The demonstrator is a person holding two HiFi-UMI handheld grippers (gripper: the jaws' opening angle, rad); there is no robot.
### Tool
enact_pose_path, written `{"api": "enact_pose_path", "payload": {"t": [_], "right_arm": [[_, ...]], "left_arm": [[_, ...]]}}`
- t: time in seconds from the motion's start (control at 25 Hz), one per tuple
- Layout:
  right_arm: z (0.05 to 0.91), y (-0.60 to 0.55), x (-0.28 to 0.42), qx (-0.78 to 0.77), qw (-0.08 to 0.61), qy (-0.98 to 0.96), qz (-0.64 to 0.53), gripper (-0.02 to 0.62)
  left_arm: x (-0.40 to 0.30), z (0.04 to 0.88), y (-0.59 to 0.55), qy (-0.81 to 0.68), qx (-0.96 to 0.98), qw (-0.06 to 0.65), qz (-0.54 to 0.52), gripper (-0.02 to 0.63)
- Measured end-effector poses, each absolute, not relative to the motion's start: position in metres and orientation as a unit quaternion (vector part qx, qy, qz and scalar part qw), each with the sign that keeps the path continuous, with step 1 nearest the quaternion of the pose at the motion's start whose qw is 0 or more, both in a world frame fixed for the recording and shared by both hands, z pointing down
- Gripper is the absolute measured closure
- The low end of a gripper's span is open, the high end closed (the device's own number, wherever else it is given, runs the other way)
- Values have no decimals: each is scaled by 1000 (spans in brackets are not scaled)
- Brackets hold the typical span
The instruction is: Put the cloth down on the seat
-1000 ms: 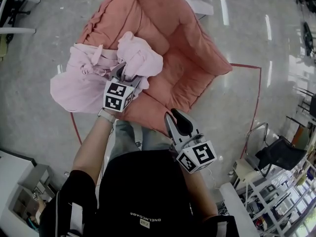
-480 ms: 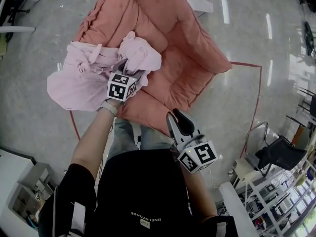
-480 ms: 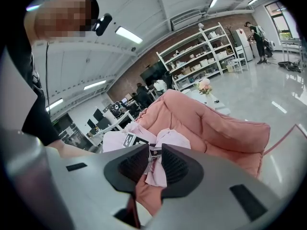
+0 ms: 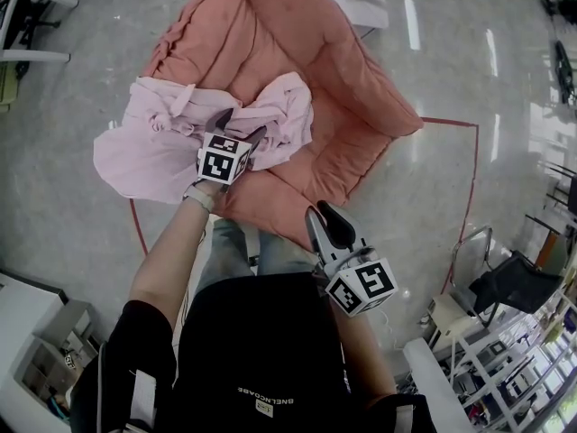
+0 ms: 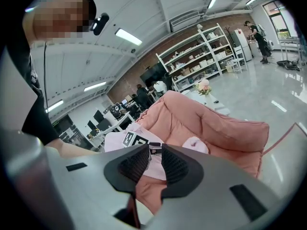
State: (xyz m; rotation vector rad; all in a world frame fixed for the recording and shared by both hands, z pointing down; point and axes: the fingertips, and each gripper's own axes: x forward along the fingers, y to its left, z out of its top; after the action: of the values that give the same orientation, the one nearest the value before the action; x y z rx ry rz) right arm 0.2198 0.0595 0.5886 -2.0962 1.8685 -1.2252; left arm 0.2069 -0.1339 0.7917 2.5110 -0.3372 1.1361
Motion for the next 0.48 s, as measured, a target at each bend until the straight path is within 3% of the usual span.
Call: {"api": "enact_pose_path", "payload": {"t": [0.48], "right_arm": [[569, 47, 217, -679, 34, 630, -377, 494]], "left_arm": [[201, 688, -110, -78, 927, 144, 339, 239]]}}
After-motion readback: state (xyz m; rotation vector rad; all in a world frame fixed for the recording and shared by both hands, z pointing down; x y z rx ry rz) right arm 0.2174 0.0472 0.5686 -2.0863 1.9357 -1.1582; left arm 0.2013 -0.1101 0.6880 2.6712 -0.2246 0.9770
